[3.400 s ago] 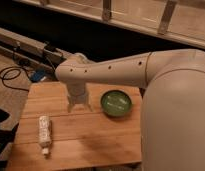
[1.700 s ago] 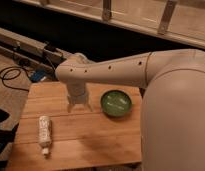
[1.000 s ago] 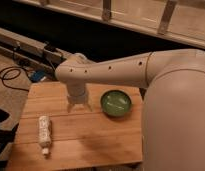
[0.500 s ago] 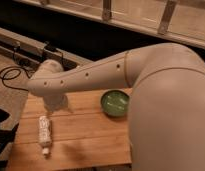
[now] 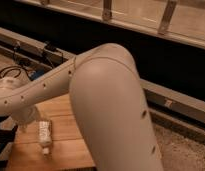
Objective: Place the bottle in the ceramic bowl
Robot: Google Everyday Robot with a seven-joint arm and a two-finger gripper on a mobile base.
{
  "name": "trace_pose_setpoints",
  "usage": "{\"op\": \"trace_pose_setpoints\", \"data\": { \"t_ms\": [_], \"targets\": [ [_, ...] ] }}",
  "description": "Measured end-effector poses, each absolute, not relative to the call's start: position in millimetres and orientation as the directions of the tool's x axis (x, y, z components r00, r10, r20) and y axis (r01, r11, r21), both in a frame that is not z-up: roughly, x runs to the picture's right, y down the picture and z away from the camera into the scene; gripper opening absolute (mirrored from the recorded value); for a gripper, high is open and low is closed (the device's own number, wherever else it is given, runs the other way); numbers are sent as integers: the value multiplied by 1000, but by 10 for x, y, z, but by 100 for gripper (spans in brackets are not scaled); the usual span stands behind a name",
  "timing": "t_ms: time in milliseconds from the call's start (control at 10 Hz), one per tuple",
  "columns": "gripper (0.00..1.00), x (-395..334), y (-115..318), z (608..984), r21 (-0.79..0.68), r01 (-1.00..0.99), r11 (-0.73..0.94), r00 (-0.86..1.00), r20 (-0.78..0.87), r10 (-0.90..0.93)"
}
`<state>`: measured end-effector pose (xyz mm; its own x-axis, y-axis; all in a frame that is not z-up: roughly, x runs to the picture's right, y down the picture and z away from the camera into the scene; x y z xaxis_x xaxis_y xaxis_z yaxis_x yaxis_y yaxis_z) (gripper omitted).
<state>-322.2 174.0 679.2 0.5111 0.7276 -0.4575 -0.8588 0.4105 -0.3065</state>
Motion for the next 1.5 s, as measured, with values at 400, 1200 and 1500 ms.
{"op": "trace_pose_setpoints", "data": {
  "t_ms": [400,1200,1500],
  "targets": [
    [65,-3211,1744,6823,-296,-862,412,507,-463,727],
    [65,-3079,2319,7258,-306,-877,370,481,-561,674],
    [65,-3201,2525,7452,-344,-864,368,504,-577,643]
  ]
}}
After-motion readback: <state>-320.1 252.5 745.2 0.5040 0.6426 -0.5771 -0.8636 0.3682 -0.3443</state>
